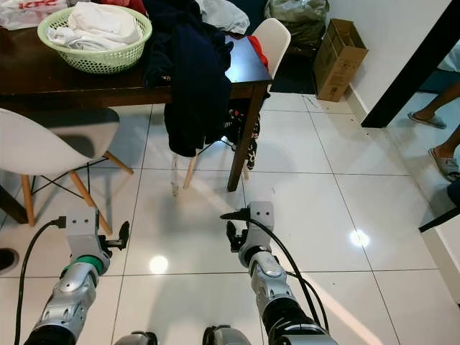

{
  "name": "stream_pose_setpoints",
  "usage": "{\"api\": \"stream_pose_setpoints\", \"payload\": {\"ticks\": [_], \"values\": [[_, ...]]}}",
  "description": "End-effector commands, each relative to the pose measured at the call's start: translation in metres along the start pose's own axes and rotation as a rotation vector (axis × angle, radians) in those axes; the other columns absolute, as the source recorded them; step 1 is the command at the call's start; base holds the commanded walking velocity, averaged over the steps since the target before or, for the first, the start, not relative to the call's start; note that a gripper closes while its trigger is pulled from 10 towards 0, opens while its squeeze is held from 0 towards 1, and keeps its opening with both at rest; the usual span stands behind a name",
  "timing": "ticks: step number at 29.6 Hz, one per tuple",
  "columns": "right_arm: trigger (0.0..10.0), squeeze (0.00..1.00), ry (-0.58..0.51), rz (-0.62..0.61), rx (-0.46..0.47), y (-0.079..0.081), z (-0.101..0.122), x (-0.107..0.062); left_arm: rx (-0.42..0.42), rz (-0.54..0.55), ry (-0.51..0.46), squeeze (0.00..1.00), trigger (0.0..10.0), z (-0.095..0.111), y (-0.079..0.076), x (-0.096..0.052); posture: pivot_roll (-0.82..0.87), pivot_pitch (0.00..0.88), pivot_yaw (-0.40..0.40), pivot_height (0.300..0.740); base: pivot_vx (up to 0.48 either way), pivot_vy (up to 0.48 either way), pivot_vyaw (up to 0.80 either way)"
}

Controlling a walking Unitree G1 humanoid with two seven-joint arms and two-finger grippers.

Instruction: Hang hanger

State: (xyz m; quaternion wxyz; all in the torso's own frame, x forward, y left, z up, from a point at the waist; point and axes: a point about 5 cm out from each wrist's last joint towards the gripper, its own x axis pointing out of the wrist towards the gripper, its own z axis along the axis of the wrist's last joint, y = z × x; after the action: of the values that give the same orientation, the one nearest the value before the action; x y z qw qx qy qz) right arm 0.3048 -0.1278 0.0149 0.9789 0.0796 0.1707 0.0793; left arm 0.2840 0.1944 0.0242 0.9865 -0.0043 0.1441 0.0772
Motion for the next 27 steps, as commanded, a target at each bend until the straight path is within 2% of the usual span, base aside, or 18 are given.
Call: {"api": "stream_pose_setpoints", "payload": {"ticks": [1,27], "values": [[10.0,0.0,0.008,-0.012,0.0,-0.0038,-0.0028,-0.0018,0.008,-0.006,0.023,0.0,10.0,-0.0066,-0.0015,-0.0025,0.04,0.059,-0.029,0.74,0.0,0.0,0.0],[10.0,0.0,0.012,-0.015,0.0,-0.0042,-0.0049,-0.0031,-0.012,-0.01,-0.026,0.0,10.0,-0.0021,-0.0022,-0.0043,0.03,0.072,-0.029,0.74,0.0,0.0,0.0]]}}
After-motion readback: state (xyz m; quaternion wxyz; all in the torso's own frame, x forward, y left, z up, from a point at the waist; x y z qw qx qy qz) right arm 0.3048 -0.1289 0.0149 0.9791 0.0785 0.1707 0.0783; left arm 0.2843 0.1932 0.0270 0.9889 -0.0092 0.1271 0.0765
